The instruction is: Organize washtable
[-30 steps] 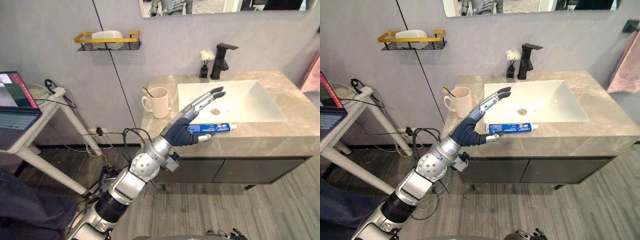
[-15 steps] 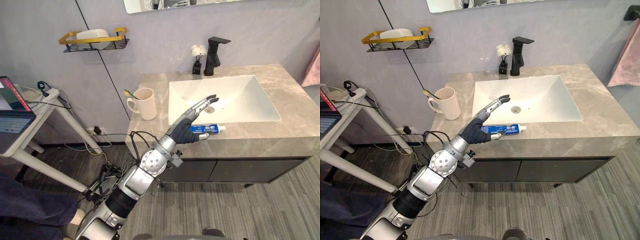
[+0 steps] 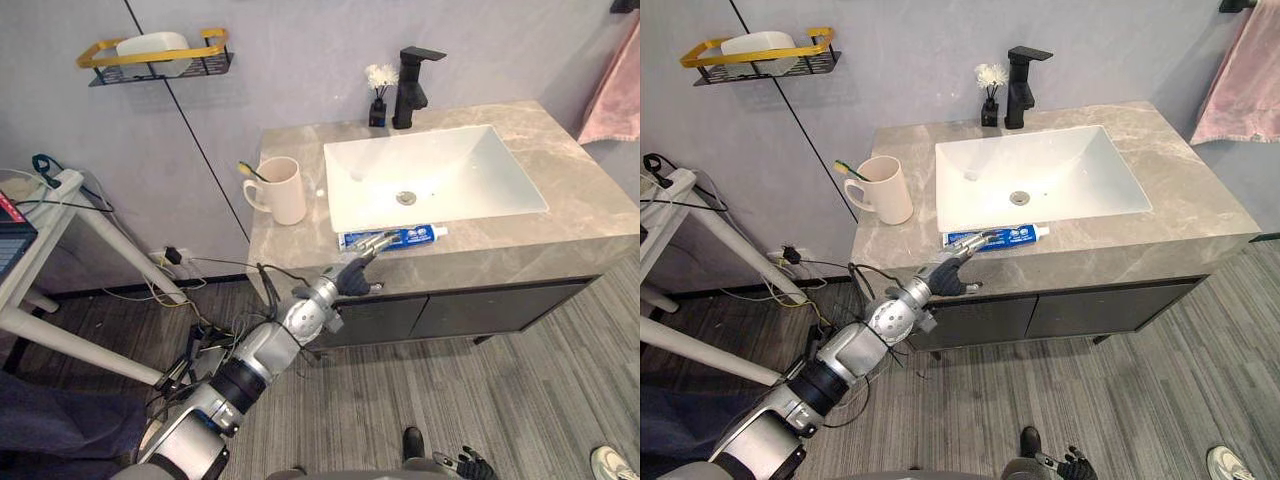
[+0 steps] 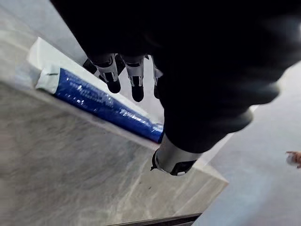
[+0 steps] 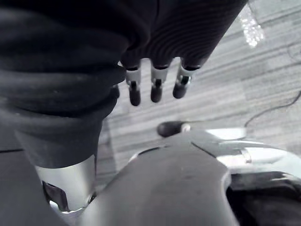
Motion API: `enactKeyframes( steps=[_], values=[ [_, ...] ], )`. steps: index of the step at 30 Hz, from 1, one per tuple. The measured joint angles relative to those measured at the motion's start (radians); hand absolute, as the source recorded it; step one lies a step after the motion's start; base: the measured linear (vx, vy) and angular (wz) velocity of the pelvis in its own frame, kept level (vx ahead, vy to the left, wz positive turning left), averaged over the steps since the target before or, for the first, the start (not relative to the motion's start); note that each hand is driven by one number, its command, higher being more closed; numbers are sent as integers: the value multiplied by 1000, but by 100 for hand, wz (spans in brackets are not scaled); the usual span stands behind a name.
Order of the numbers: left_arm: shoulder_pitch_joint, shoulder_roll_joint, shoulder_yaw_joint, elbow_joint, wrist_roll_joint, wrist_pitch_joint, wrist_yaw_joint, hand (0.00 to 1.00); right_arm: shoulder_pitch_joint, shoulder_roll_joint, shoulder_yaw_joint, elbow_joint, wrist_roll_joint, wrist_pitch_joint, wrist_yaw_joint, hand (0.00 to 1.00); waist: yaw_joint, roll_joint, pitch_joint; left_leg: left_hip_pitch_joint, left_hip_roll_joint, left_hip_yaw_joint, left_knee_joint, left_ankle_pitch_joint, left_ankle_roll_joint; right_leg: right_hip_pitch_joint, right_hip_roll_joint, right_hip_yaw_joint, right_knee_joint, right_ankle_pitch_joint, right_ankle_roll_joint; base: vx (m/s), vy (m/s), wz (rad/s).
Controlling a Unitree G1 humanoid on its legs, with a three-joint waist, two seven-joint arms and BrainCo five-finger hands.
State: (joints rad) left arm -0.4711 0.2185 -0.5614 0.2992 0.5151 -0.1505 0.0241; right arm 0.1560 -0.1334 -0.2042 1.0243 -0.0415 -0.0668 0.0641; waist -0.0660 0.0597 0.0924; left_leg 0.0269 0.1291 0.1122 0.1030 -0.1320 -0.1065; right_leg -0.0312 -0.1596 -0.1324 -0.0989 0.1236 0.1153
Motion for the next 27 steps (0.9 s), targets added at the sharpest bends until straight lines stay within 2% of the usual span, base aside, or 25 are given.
enactKeyframes(
  steps=[4,6,7,9,13,14,15,16,17,20,22,27],
  values=[
    [-49,-1,1,41,46,2,27,0,-4,-4,18,-1,0,-4,-1,0,-8,0,3,-6,2,1,-3,1,-1,-8,2,-2,0,4,5,45,-6,0],
    [-78,0,10,66,61,14,60,0,-16,-4,36,0,-1,-5,-3,0,-30,-5,9,4,0,0,-21,1,-1,-8,1,-8,-1,4,5,63,15,-1],
    [-103,-3,23,84,82,22,92,0,-24,-4,37,0,-1,-12,-12,0,-33,-11,34,4,-5,-1,-25,1,0,-8,-4,-22,-1,4,5,-6,16,4],
    [-104,-20,35,84,84,28,112,0,-32,-3,37,0,-8,-14,-20,0,-33,-11,48,3,-4,-4,-25,1,0,-8,-5,-26,-3,4,6,-78,-10,3],
    [-102,-22,42,61,84,28,110,0,-33,-2,37,0,-8,-17,-21,0,-32,-12,57,3,-5,-5,-25,1,0,-7,-5,-26,-1,4,6,-16,-4,0],
    [-89,-25,43,6,84,43,109,0,-32,-1,36,0,-7,-18,-21,0,-31,-12,58,0,-5,-7,-24,1,0,-8,-6,-26,0,4,6,0,0,0],
    [-59,-16,49,-133,79,55,110,0,-31,1,36,-2,-7,-21,-22,0,-27,-10,58,0,-6,-7,-24,1,0,-8,-7,-25,0,2,8,0,0,0],
    [-43,-4,54,-212,69,53,108,0,-31,2,35,-3,-7,-20,-22,0,-26,-10,58,2,-6,-6,-25,1,0,-7,-7,-24,0,1,9,0,0,0],
    [-28,4,61,-365,42,44,106,0,-25,1,35,-7,-7,-19,-21,0,-15,-9,57,9,-6,-4,-25,1,0,-1,-7,-22,0,0,11,7,1,-5],
    [-31,-17,128,-610,-17,-22,115,0,-4,-5,42,-9,-7,-21,-16,0,11,-2,48,25,-8,-1,-17,1,0,18,-8,-14,0,-1,12,1,1,-2],
    [-30,-29,136,-622,-33,-32,120,0,3,-14,48,-4,-7,-22,-14,0,28,8,37,24,-9,-1,-16,1,0,20,-10,-12,0,-1,12,-36,6,7],
    [-12,-28,136,-621,-43,-28,110,0,3,-16,55,10,-7,-23,0,0,28,13,33,23,-9,-1,-14,1,0,24,-9,-7,0,-2,13,-84,-12,-1]
  ],
)
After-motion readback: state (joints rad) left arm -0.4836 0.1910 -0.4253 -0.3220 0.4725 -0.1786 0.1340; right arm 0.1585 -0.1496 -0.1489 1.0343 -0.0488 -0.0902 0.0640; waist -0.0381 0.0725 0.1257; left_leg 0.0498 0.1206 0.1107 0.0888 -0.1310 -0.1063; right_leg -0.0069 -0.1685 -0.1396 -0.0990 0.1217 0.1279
